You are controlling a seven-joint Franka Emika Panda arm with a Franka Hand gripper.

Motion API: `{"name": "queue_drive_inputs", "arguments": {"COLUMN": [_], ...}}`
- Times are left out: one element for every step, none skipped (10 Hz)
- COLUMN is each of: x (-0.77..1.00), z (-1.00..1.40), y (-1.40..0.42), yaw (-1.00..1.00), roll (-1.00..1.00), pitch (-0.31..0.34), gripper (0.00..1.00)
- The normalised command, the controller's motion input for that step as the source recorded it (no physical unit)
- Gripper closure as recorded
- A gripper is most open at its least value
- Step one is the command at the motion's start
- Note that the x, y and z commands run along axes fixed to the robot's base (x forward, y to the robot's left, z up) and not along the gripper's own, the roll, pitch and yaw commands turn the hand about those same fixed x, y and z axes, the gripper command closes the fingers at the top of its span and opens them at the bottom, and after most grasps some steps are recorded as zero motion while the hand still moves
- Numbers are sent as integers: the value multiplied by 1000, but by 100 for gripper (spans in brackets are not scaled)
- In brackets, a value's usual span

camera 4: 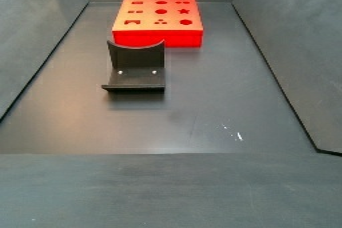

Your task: Insert the star object.

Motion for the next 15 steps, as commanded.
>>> {"name": "queue_drive_inputs", "arguments": {"x": [146, 191, 229, 220, 0, 0, 114, 51, 57, -51, 0, -20, -23, 0, -9], "z": [-297, -769, -720, -709, -494, -480, -574, -591, -403, -151, -209, -371, -251, -106, -97], "y": [-71, 0, -49, -94, 0, 0, 0, 0, 0, -91, -120, 0, 0, 60, 29], "yaw": [-149, -234, -394, -714, -980, -1000, -960, -900, -717, 0, 20, 66, -20, -371, -366], "roll": [-3, -109, -94, -40, -73, -80, -49, -43, -27, 4, 176, 267, 234, 107, 56], "pitch": [0, -139, -186, -187, -136, -124, -107, -119, -73, -4, 0, -13, 0, 36, 59], "gripper": [100, 100, 100, 100, 100, 100, 100, 100, 100, 100, 100, 100, 100, 100, 100]}}
